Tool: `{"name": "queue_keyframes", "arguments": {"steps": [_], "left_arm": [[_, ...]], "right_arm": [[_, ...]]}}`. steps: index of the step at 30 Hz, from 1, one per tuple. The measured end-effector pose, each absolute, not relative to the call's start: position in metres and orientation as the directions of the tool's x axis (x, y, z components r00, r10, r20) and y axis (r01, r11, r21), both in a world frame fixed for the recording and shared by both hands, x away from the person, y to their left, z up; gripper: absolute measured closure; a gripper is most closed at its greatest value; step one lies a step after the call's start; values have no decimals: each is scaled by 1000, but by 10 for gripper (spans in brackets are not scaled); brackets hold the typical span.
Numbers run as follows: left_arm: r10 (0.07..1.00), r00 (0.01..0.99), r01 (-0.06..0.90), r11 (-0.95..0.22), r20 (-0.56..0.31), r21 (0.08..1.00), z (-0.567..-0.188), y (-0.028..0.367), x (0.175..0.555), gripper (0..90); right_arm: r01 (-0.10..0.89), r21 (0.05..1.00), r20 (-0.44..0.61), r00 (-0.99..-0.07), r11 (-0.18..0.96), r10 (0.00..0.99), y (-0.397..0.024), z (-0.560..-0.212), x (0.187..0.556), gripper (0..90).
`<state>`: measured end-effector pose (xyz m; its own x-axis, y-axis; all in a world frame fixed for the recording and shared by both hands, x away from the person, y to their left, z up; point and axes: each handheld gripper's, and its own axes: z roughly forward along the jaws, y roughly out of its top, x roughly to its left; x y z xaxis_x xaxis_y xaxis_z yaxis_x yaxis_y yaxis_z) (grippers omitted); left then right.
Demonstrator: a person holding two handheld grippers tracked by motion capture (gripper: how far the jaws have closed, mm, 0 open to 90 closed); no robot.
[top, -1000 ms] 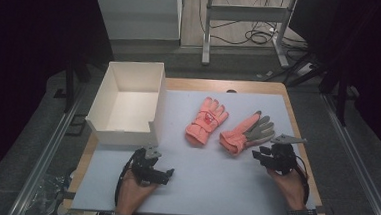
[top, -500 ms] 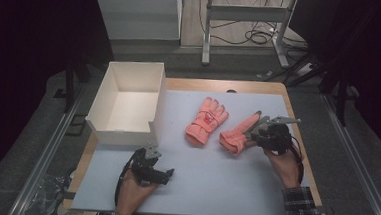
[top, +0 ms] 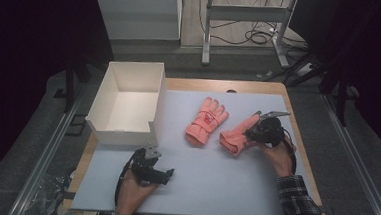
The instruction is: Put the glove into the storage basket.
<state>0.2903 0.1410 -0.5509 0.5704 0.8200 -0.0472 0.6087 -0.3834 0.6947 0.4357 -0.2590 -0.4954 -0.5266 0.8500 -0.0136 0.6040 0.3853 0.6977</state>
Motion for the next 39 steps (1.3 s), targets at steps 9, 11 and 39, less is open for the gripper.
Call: {"name": "queue_keyframes", "arguments": {"steps": [9,11,39], "left_arm": [[820,570,608,-383,-47,695,-551,141,290,21],[820,570,608,-383,-47,695,-551,141,290,21],[821,569,609,-381,-49,696,-551,141,290,21]], "right_arm": [[619,702,4,-499,353,867,-260,-509,434,710],[625,701,15,-496,344,868,-261,-510,433,766],[570,736,9,-548,365,837,-266,-477,420,891]]}}
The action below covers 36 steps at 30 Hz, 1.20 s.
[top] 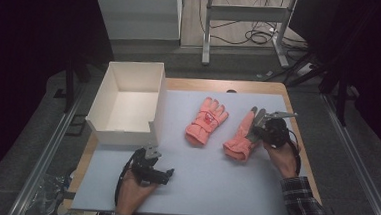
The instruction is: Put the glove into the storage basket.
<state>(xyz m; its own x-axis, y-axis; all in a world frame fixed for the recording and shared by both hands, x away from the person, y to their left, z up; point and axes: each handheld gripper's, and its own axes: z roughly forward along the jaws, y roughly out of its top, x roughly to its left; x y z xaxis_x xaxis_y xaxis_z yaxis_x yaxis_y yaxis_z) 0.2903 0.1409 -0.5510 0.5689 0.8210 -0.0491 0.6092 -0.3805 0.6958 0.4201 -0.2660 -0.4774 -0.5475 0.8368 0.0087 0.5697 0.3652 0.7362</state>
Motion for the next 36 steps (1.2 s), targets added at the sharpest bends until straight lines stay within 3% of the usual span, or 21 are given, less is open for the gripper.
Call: {"name": "queue_keyframes", "arguments": {"steps": [21,36], "left_arm": [[821,569,609,-381,-49,696,-551,141,290,22],[821,569,608,-382,-47,696,-551,141,290,22]], "right_arm": [[506,775,117,-703,379,701,-234,-445,380,892],[502,743,217,-806,442,550,-198,-462,347,892]]}}
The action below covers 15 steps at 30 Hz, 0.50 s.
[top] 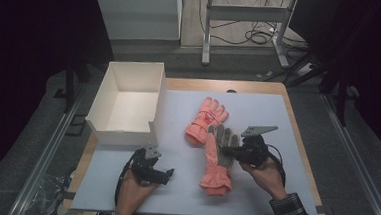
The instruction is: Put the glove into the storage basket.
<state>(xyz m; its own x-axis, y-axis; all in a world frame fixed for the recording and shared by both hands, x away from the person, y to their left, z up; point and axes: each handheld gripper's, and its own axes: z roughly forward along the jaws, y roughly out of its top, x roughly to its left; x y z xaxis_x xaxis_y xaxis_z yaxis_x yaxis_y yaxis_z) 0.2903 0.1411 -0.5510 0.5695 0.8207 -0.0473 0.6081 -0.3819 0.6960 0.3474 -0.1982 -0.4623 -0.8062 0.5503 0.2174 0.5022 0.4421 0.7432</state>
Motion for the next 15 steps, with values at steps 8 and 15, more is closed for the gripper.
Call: {"name": "queue_keyframes", "arguments": {"steps": [8,15], "left_arm": [[820,570,609,-383,-47,694,-551,141,290,22],[820,570,609,-383,-47,694,-551,141,290,22]], "right_arm": [[511,701,194,-808,498,556,-192,-491,351,890],[529,685,207,-800,501,562,-197,-500,356,845]]}}
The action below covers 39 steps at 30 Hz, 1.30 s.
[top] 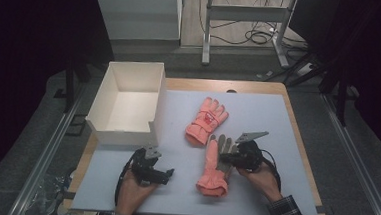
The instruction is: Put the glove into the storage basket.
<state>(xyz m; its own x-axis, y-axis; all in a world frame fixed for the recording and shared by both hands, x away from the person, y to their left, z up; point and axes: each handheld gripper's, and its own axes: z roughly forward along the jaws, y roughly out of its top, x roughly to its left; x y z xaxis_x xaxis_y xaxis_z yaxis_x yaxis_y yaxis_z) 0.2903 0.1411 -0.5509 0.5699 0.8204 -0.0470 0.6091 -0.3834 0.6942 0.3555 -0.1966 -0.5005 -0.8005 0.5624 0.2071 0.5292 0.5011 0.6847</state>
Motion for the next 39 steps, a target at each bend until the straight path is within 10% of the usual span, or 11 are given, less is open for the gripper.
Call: {"name": "queue_keyframes", "arguments": {"steps": [39], "left_arm": [[821,569,611,-380,-51,695,-551,141,290,22]], "right_arm": [[431,748,31,-781,504,623,-168,-463,426,601]]}}
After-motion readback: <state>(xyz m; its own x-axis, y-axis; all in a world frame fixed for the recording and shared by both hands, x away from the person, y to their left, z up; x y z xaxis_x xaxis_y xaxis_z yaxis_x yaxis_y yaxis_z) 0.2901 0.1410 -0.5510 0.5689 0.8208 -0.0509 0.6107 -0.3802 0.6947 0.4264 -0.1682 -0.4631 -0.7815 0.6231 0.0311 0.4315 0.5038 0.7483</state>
